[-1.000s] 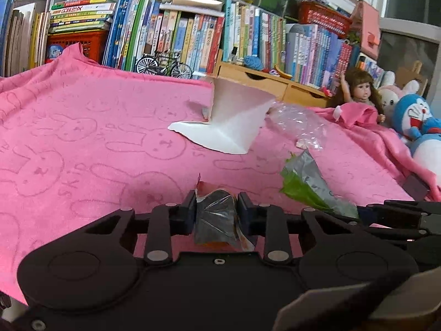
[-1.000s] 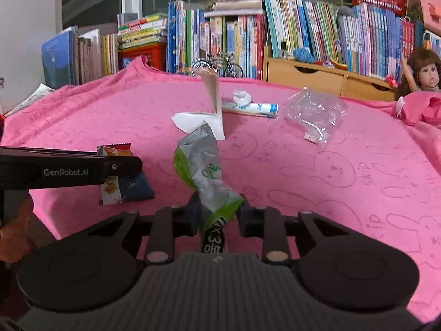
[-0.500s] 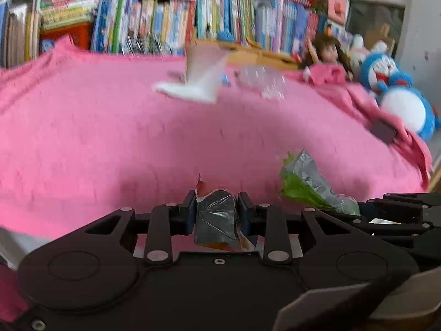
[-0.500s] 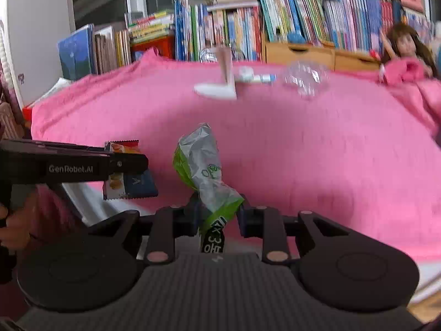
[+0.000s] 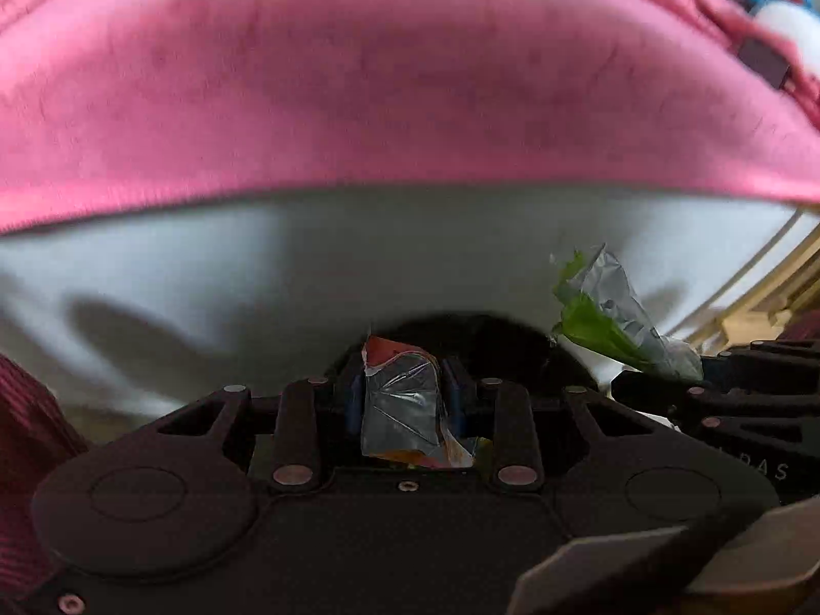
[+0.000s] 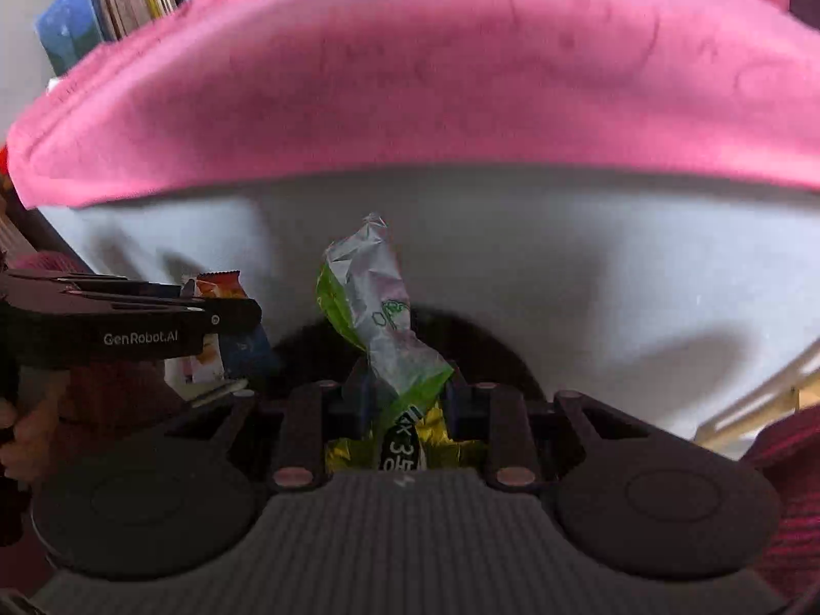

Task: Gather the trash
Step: 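Carry both wrappers down into the bin and open both tools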

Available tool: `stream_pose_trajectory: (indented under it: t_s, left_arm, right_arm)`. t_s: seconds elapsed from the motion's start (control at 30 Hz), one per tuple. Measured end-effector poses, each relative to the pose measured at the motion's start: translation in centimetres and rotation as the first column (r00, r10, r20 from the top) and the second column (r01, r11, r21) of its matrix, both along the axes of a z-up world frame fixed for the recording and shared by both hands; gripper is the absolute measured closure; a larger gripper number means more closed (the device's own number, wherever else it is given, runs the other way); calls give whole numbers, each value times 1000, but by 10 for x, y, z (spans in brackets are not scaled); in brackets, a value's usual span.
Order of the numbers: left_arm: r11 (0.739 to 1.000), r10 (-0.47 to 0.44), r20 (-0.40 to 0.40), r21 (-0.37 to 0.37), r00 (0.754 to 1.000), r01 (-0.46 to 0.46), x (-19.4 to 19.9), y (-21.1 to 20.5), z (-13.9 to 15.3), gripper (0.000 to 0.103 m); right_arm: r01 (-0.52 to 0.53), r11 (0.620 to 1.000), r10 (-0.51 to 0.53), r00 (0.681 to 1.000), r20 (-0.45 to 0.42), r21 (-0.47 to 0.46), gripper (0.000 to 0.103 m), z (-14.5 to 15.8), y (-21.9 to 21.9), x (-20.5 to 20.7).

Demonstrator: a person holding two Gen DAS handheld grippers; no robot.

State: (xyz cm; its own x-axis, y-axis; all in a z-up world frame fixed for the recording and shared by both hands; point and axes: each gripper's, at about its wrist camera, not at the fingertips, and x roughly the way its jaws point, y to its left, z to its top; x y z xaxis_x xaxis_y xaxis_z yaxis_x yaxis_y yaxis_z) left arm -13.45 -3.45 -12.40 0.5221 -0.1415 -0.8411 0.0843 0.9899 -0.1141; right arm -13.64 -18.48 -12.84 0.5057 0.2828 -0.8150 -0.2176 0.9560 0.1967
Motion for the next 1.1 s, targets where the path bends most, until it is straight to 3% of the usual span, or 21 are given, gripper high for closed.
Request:
stream_pose_trajectory:
  t_s: [0.37, 0.93, 1.03, 1.1]
  left_arm:
    - [1000, -10, -88, 1, 996, 10, -4, 1, -30, 73]
    - [1000, -21, -114, -7, 993, 21, 12, -2, -32, 71]
    - [1000, -21, -118, -5, 993, 21, 12, -3, -34, 71]
    - [1000, -20, -115, -2, 993, 20, 12, -3, -32, 68]
  right_arm:
    - [23, 999, -27, 994, -104, -32, 69, -23, 9, 14]
    - [30, 998, -36, 992, -121, -52, 66, -25, 14, 14]
    - [35, 998, -40, 992, -119, -48, 51, -26, 14, 14]
    - [33, 999, -38, 992, -117, -41, 47, -26, 14, 14]
